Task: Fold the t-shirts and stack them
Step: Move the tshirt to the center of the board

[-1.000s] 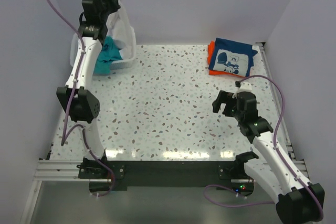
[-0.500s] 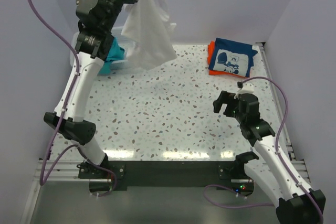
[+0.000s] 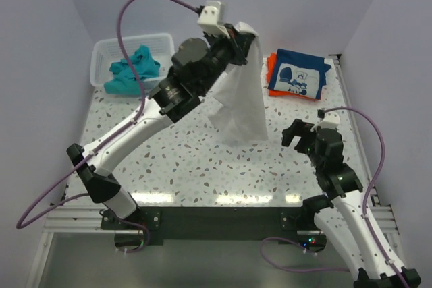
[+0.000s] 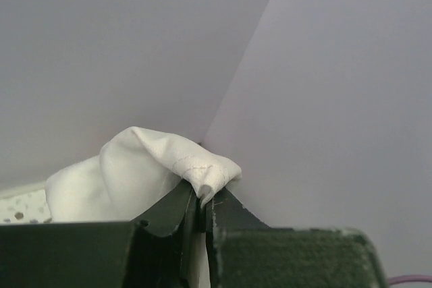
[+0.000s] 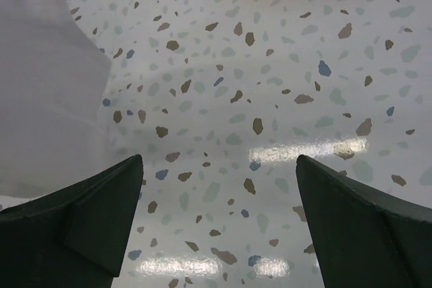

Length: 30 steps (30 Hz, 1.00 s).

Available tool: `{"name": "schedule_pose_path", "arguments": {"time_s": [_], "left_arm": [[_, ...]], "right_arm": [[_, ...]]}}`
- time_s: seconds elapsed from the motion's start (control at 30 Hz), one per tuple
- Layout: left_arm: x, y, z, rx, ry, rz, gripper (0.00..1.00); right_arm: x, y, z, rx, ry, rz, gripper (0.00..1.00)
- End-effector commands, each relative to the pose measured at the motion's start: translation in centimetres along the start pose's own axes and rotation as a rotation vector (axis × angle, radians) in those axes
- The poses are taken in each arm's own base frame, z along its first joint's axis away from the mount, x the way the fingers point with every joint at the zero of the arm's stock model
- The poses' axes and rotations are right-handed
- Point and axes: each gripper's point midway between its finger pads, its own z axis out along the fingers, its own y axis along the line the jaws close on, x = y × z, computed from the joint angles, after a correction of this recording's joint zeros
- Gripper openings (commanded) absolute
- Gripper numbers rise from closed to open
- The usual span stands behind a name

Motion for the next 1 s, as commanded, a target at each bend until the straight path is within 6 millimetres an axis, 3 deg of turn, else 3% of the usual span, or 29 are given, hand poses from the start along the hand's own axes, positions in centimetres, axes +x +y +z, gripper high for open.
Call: {"name": "schedule_pose_path", "arguments": {"time_s": [0.0, 0.17, 0.23, 0.27, 0.33, 0.4, 0.5, 0.53, 0.57, 0.6, 0.63, 0.67, 0.73, 0.77, 0.97], "left_arm": [[-0.6, -1.9, -2.0, -0.095, -0.081, -0.015, 0.00], [1.8, -3.3, -3.8, -0.215, -0.066, -0.029, 0.00], [2.3, -3.0, -4.4, -0.261, -0.058, -0.040, 0.00], [3.4, -2.2, -5.0, -0.313, -0.025, -0.051, 0.00], [3.7, -1.1, -5.7, -0.365, -0.016, -0.062, 0.00], [5.9, 1.9, -7.3, -0.510, 0.012, -0.056, 0.00], [10.5, 8.3, -11.0, -0.729, 0.087, -0.067, 0.00], [12.4, 12.9, -12.6, -0.833, 0.129, -0.068, 0.00], [15.3, 14.8, -13.7, -0.859, 0.234, -0.142, 0.04], [16.9, 17.2, -14.9, -0.912, 0.283, -0.155, 0.07], [18.6, 22.0, -17.4, -1.025, 0.327, -0.151, 0.12], [20.1, 22.9, -18.3, -1.022, 0.403, -0.181, 0.34], [21.3, 25.8, -21.1, -1.090, 0.450, -0.169, 0.78], [21.4, 26.2, -21.9, -1.103, 0.461, -0.153, 1.00], [22.7, 28.4, -28.0, -1.218, 0.496, -0.127, 1.00]], "right_arm": [[-1.9, -0.6, -0.8, 0.056, -0.047, 0.031, 0.99], [-2.5, -1.1, -1.7, 0.076, -0.080, 0.046, 0.99], [-2.7, -0.9, -2.0, 0.062, -0.093, 0.050, 0.99], [-2.8, -0.8, -2.1, 0.057, -0.096, 0.049, 0.99], [-2.8, -0.7, -2.2, 0.050, -0.096, 0.050, 0.99], [-2.6, -0.5, -2.0, 0.037, -0.082, 0.045, 0.99], [-1.9, 0.0, -1.4, 0.019, -0.036, 0.027, 0.99], [-1.8, 0.5, -1.2, -0.005, -0.026, 0.019, 0.99], [-1.6, 0.9, -1.0, -0.030, -0.011, 0.002, 0.99], [-1.3, 1.4, -0.8, -0.061, 0.003, -0.008, 0.99], [-0.8, 2.7, -0.6, -0.128, 0.031, -0.014, 0.99], [-0.6, 3.1, -0.4, -0.153, 0.044, -0.035, 0.99], [0.4, 4.2, -0.1, -0.211, 0.113, -0.043, 0.99], [0.8, 4.6, 0.0, -0.230, 0.139, -0.046, 0.99], [5.3, 7.9, 0.5, -0.292, 0.337, -0.097, 0.99]]}}
